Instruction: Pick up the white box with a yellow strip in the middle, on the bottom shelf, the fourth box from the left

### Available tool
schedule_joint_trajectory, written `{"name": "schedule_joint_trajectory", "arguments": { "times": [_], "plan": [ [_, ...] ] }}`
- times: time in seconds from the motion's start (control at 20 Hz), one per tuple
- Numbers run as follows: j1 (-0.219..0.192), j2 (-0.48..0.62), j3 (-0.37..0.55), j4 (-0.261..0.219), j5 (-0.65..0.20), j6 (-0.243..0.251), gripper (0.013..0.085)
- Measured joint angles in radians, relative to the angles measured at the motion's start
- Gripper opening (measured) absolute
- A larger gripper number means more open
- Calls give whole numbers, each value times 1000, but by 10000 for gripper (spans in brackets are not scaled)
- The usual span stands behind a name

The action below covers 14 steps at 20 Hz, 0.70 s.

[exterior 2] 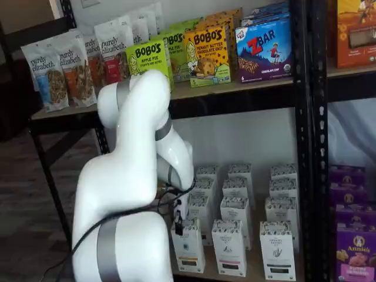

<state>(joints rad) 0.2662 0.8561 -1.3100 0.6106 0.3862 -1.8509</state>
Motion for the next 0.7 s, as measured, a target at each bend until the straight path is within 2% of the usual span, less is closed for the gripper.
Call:
{"name": "schedule_joint_trajectory", "arguments": {
  "times": [0.2,0.3,0.4,0.5,0.7],
  "plan": [
    [1,30,-31,-15,-23,14,850],
    [-5,41,-46,-42,-21,34,850],
    [-13,51,-61,-95,-13,75,850],
    [-25,64,-81,-171,11,133,850],
    [-44,77,-106,-230,53,170,850]
  ]
}}
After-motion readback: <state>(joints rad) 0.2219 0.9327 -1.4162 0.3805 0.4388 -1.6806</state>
